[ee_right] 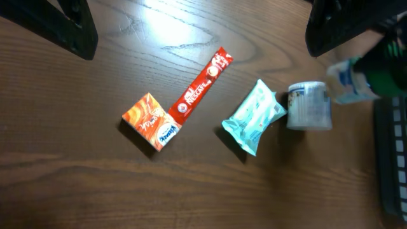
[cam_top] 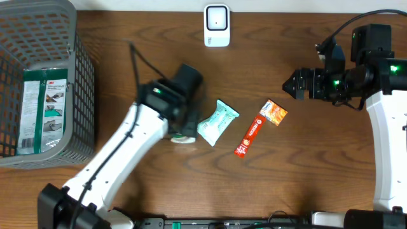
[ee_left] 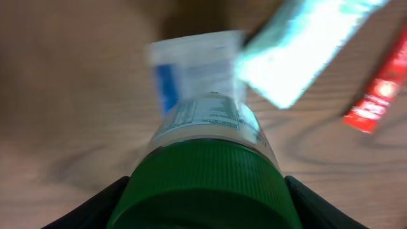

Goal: Scan the item barcode
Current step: 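Carry the green-capped bottle to the scanner and turn it, then set the bottle upright on the table and withdraw the left arm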

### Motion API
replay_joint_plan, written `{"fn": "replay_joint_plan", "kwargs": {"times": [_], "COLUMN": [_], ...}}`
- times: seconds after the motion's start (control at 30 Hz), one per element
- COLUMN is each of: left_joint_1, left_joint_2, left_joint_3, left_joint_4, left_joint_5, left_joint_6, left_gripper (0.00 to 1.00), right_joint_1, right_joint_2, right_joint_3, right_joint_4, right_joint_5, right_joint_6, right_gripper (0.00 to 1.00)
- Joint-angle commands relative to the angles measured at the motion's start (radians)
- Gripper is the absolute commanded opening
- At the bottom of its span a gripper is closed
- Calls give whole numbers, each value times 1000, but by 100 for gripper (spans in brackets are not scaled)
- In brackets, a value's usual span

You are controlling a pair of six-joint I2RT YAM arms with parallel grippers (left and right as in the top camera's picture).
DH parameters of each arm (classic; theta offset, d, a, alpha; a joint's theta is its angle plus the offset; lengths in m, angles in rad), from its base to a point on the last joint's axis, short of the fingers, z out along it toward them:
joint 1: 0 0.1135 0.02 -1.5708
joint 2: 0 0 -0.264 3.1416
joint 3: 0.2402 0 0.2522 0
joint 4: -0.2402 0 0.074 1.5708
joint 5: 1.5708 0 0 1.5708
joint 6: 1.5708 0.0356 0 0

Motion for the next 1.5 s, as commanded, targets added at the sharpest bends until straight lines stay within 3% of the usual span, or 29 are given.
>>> {"fn": "replay_joint_plan", "kwargs": {"times": [0.0, 0.33, 0.87, 1.0, 1.47], "left_joint_1": [-93, -269, -278, -278, -230], "left_joint_2": [-8, 120, 310, 312, 208], "left_joint_3": [7, 6, 6, 6, 134], "left_joint_4": [33, 171, 264, 269, 235], "left_joint_5": [-16, -17, -17, -17, -17], "left_joint_6": [-20, -19, 52, 53, 71], "left_gripper": [65, 65, 66, 93, 94], "right_joint_1": [2, 2, 2, 2, 2], "right_joint_2": [-1, -1, -1, -1, -1], "right_joint_3": [18, 18, 18, 18, 18], "right_joint_4": [-1, -1, -1, -1, 0], "right_joint_5": [-5, -5, -5, -5, -5], "right_joint_6": [6, 6, 6, 6, 6], "right_gripper": [99, 99, 99, 99, 99]}}
